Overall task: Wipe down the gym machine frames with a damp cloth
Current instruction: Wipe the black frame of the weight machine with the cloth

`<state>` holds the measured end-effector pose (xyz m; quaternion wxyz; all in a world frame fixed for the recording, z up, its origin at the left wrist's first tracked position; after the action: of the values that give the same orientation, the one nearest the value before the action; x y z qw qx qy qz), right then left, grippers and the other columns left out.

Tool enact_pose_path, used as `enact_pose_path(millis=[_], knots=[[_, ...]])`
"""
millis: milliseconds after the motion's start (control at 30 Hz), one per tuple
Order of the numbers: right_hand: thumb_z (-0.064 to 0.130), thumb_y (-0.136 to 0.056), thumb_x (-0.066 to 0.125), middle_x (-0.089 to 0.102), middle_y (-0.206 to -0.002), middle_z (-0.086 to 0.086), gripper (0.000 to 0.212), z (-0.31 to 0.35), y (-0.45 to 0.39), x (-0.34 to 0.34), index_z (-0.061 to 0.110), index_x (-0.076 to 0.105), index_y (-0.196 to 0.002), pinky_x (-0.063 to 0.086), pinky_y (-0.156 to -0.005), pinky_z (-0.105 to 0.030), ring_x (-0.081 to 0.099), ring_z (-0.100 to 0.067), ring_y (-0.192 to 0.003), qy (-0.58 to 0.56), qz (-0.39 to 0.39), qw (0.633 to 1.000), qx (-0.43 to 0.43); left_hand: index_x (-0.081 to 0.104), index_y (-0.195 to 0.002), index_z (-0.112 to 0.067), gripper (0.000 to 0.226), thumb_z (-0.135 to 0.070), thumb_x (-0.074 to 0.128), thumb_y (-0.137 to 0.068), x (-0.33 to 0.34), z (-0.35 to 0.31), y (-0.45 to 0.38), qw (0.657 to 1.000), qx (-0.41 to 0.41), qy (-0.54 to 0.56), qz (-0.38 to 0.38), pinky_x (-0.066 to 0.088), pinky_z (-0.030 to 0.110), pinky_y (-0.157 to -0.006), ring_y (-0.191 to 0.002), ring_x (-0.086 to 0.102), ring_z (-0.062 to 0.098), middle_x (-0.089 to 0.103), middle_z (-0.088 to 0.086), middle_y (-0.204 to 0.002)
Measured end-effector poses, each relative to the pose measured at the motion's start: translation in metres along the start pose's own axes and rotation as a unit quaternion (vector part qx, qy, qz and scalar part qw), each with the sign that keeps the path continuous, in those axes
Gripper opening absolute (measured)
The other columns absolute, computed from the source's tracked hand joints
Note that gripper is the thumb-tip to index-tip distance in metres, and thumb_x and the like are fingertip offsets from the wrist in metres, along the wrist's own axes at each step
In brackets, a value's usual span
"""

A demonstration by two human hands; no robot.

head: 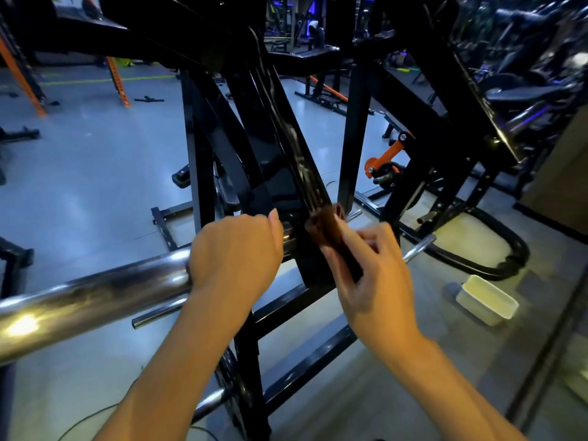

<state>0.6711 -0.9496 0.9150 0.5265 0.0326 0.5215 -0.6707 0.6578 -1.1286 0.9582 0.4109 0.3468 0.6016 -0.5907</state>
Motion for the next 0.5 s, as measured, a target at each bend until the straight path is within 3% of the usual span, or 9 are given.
enact_pose_path(millis=[67, 167, 200, 300, 367, 500], knots=[[0.041, -0.099, 0.061, 0.043, -0.105, 0.014, 0.048, -0.011, 0.006, -0.007, 0.033, 0.057, -0.145, 0.044, -0.059, -0.011, 0.048, 0.001, -0.086, 0.001, -0.011, 1.0, 0.018, 0.043, -0.066, -0.022, 0.058, -0.044, 0.011, -0.109, -0.001, -0.001, 0.001, 1.0, 0.006, -0.003, -0.008, 0.033, 0.026, -0.042, -0.044, 0.045, 0.015, 0.046, -0.003, -0.053], [0.05, -0.097, 0.056, 0.042, -0.107, 0.015, 0.048, -0.018, -0.014, 0.002, 0.035, 0.057, -0.143, 0.049, -0.061, -0.013, 0.05, 0.004, -0.087, -0.032, -0.017, 0.991, 0.129, 0.039, -0.065, -0.022, 0.056, -0.043, 0.012, -0.109, -0.001, -0.002, 0.002, 1.0, 0.007, -0.003, -0.01, 0.031, 0.026, -0.042, -0.043, 0.042, 0.014, 0.045, -0.003, -0.053], [0.05, -0.098, 0.057, 0.043, -0.11, 0.013, 0.048, -0.011, -0.018, 0.006, 0.036, 0.056, -0.144, 0.051, -0.063, -0.014, 0.05, 0.0, -0.088, -0.034, -0.023, 0.992, 0.119, 0.039, -0.064, -0.022, 0.057, -0.043, 0.011, -0.109, 0.0, -0.001, 0.001, 1.0, -0.001, -0.001, -0.007, 0.036, 0.026, -0.043, -0.043, 0.043, 0.014, 0.045, -0.003, -0.053], [0.044, -0.101, 0.058, 0.051, -0.114, 0.002, 0.049, 0.005, -0.002, 0.008, 0.03, 0.056, -0.147, 0.051, -0.067, -0.017, 0.053, -0.009, -0.096, 0.004, -0.015, 1.0, -0.021, 0.043, -0.064, -0.021, 0.061, -0.045, 0.009, -0.109, 0.001, -0.001, 0.001, 1.0, -0.018, -0.001, 0.002, 0.051, 0.029, -0.049, -0.043, 0.049, 0.017, 0.048, -0.001, -0.052], [0.043, -0.101, 0.058, 0.05, -0.111, 0.005, 0.047, -0.005, 0.013, 0.0, 0.032, 0.057, -0.147, 0.047, -0.063, -0.012, 0.051, -0.004, -0.092, 0.008, -0.001, 0.999, -0.04, 0.047, -0.064, -0.021, 0.062, -0.044, 0.01, -0.109, 0.001, -0.002, 0.002, 1.0, -0.018, -0.002, -0.001, 0.052, 0.03, -0.049, -0.044, 0.05, 0.017, 0.048, -0.002, -0.052], [0.057, -0.097, 0.051, 0.041, -0.104, 0.015, 0.049, -0.024, -0.019, 0.004, 0.04, 0.057, -0.143, 0.047, -0.058, -0.015, 0.052, -0.001, -0.086, -0.022, -0.021, 0.994, 0.101, 0.042, -0.062, -0.023, 0.058, -0.042, 0.013, -0.109, 0.002, -0.003, 0.001, 1.0, -0.016, -0.006, 0.0, 0.046, 0.027, -0.048, -0.044, 0.046, 0.015, 0.046, -0.003, -0.052]])
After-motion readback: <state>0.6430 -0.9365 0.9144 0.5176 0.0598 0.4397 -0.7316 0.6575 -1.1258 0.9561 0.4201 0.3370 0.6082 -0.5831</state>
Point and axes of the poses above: each hand's wrist, its own y-axis away from the middle knuckle, its own x-axis out of the palm, z = x × y, the point moved 4 cm from there along -y, towards the middle knuckle
